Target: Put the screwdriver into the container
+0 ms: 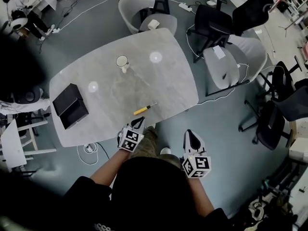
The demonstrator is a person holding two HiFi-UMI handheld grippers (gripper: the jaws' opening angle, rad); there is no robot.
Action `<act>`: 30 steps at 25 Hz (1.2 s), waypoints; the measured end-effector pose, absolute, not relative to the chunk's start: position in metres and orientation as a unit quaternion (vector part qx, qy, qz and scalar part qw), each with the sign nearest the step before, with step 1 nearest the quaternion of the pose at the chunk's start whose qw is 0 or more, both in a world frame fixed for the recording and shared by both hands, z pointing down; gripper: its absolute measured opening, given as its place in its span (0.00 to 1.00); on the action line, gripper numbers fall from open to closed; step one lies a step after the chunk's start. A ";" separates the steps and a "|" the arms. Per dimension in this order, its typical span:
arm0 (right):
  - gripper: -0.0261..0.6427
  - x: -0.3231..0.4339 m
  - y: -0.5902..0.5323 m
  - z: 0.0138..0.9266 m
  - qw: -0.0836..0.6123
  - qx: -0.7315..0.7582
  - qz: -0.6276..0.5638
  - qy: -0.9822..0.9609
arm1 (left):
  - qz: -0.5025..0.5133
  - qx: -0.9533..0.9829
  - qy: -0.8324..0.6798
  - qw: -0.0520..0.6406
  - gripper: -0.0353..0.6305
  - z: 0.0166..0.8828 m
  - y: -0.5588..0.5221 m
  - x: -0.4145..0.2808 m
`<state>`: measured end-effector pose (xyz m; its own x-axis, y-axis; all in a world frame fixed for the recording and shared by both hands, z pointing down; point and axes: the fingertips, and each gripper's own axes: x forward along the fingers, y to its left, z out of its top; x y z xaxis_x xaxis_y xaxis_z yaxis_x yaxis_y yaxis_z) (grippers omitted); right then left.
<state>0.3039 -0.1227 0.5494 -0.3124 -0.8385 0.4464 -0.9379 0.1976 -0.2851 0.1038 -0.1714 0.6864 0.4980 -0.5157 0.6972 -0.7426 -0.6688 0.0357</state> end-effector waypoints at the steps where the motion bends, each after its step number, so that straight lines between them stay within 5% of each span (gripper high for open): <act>1: 0.06 0.301 -0.126 0.553 0.101 0.579 0.267 -0.764 | 0.349 0.847 -0.363 0.168 0.08 0.699 -0.177 0.102; 14: 0.06 0.301 -0.163 0.576 0.145 0.596 0.301 -0.730 | 0.460 0.822 -0.270 0.200 0.26 0.817 -0.220 0.100; 30: 0.06 0.280 -0.175 0.574 0.152 0.585 0.294 -0.740 | 0.511 0.813 -0.216 0.175 0.19 0.848 -0.229 0.105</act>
<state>0.2798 -0.1754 0.5740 -0.2691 -0.7769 0.5692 -0.9557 0.1424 -0.2575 0.1055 -0.2292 0.8477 0.3845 -0.1725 0.9069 -0.5311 -0.8448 0.0645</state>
